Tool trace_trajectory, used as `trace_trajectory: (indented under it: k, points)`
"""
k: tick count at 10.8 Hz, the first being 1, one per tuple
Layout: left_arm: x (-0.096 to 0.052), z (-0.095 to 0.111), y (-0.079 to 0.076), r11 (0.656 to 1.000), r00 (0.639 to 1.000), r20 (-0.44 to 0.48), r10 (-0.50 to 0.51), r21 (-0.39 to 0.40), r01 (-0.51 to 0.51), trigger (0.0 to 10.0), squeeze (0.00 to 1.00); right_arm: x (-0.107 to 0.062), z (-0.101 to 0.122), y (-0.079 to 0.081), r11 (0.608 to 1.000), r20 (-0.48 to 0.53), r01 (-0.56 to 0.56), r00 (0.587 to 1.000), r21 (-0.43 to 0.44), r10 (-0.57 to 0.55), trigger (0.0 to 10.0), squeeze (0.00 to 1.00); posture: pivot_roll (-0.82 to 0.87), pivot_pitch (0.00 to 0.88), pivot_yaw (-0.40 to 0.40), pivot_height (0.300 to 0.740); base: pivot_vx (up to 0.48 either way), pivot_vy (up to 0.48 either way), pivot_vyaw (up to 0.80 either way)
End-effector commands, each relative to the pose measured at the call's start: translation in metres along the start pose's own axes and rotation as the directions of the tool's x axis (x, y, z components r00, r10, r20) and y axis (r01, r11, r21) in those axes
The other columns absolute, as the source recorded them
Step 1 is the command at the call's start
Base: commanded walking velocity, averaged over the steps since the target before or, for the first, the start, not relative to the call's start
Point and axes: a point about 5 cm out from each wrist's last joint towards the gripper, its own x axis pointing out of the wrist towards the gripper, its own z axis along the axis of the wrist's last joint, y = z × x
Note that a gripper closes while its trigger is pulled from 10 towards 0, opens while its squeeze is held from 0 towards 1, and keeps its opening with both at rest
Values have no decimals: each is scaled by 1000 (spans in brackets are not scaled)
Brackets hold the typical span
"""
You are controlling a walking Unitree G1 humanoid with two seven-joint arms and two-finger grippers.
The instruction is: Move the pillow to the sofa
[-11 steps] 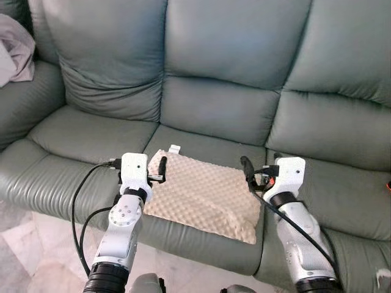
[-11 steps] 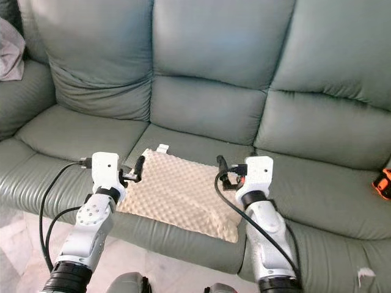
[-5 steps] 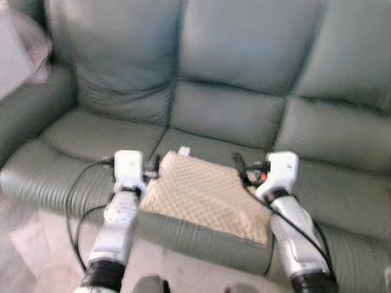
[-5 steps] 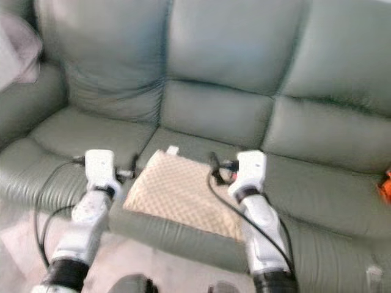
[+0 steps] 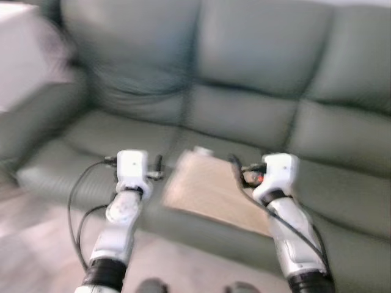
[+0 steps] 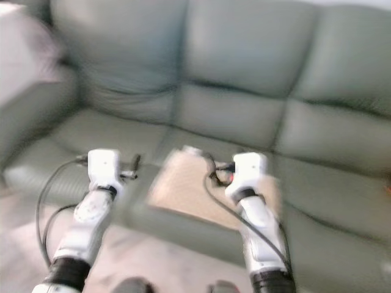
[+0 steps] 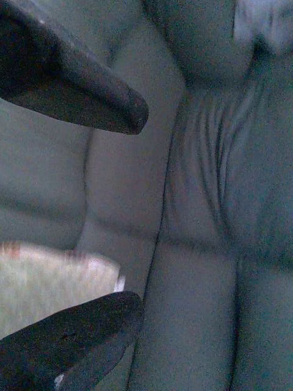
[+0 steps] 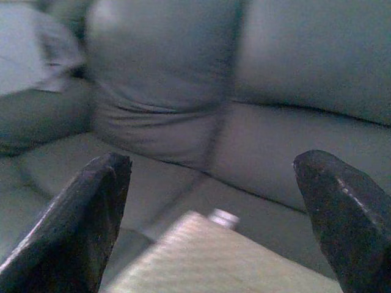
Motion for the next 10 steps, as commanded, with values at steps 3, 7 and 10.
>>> trace_trajectory:
  k: [3, 7, 10]
  points:
    - [-1, -4, -8, 1000, 1000, -16, -23, 7, 23, 10000, 0, -1, 0, -4, 1000, -5, 5, 1000, -12, -5, 10000, 0, -36, 0, 3, 740, 0, 480, 800]
    - [1, 2, -9, 999, 1000, 20, -13, 32, 13, 10000, 0, 2, 4, -8, 999, 17, 23, 1000, -49, -22, 10000, 0, -37, 0, 5, 740, 0, 442, 800]
    - [4, 10, -13, 999, 998, 60, 1, 45, -3, 10000, 0, 6, 7, -3, 999, 26, 0, 1000, -53, 1, 10000, 0, -27, 0, 5, 740, 0, 0, 800]
